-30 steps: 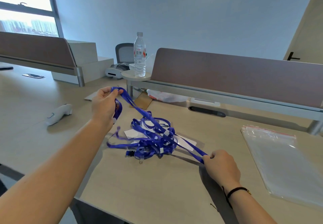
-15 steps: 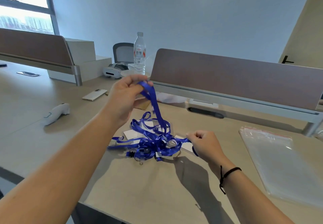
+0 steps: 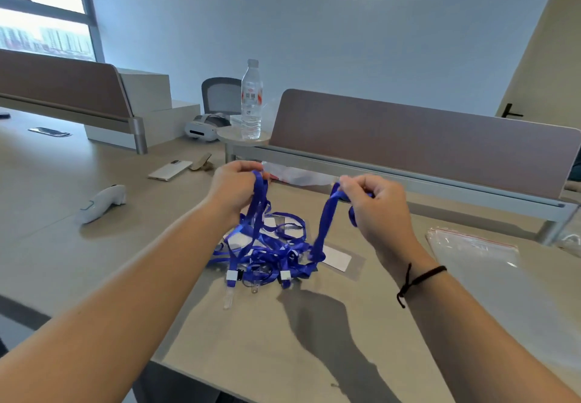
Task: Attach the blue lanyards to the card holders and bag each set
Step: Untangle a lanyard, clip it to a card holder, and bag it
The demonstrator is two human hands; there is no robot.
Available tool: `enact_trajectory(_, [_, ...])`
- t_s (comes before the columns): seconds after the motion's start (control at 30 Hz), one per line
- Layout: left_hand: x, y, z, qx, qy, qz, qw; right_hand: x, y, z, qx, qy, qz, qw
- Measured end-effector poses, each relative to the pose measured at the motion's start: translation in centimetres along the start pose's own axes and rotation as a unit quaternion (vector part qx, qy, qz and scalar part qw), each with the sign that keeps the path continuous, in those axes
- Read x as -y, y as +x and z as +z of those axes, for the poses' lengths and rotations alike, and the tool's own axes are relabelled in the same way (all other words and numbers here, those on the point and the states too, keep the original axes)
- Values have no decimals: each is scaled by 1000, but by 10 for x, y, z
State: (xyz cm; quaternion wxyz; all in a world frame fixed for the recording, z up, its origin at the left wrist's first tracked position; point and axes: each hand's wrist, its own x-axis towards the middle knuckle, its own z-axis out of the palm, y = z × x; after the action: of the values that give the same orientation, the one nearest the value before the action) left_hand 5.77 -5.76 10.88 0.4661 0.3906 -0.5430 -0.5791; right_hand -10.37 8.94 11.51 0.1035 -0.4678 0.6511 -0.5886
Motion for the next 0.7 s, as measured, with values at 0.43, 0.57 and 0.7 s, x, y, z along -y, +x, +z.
enact_trajectory(0.43, [60,-17,8,168,744,178,622,-41,-37,-37,89,-128,71,985])
enact_trajectory(0.57, [97,-49,18,194,735,175,626,-83,-69,-33,146,-202,70,966])
enact_trajectory(0.7, [127,-54,22,193,723,133,649,-119,-97,-27,208,-262,19,942])
